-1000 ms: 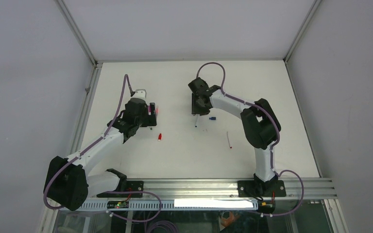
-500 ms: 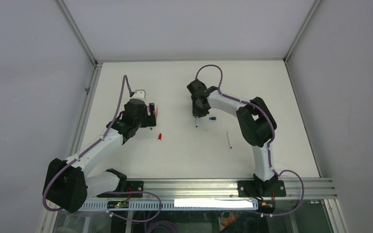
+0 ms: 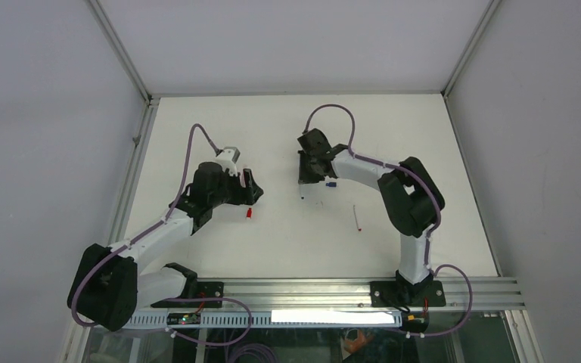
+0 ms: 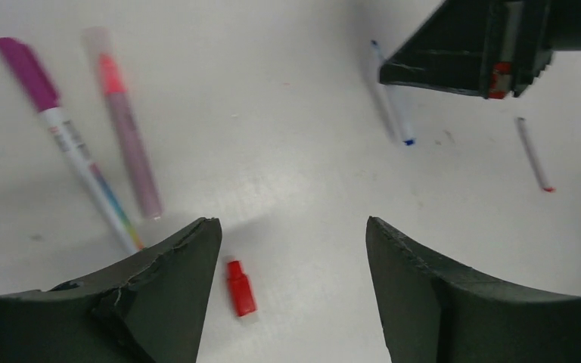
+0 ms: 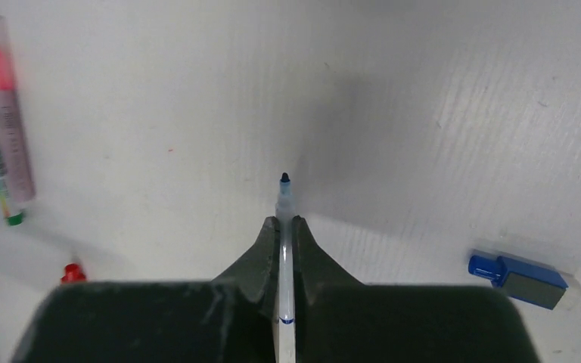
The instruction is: Insert the pens into the pen caps
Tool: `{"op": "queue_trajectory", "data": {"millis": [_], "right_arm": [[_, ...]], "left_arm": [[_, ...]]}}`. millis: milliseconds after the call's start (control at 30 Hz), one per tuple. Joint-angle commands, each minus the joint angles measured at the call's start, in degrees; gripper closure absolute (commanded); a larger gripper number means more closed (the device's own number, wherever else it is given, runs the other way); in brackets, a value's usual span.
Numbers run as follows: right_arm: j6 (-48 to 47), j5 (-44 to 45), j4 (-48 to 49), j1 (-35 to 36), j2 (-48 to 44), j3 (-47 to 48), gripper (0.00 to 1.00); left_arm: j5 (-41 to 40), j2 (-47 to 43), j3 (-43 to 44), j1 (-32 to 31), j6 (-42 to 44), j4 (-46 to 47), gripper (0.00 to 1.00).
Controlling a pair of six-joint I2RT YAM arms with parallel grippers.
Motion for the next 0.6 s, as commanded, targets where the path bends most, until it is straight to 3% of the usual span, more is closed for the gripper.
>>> {"op": "queue_trajectory", "data": {"millis": [0, 133, 567], "right_arm": [[1.5, -3.4, 16.5, 0.1, -10.6, -4.0, 1.0], [3.8, -5.7, 22.5, 0.1, -12.6, -4.9, 1.0], [6.0, -8.2, 26.9, 1.5, -17.7, -8.1, 1.0]], "left_arm": [[20.7, 3.4, -1.3, 0.0, -3.1, 19.9, 0.3], [22.5, 6.8, 0.3, -0.7, -3.6, 23.5, 0.32], [20.0, 9.2, 2.8, -1.2, -6.1, 26.8, 0.35]]}}
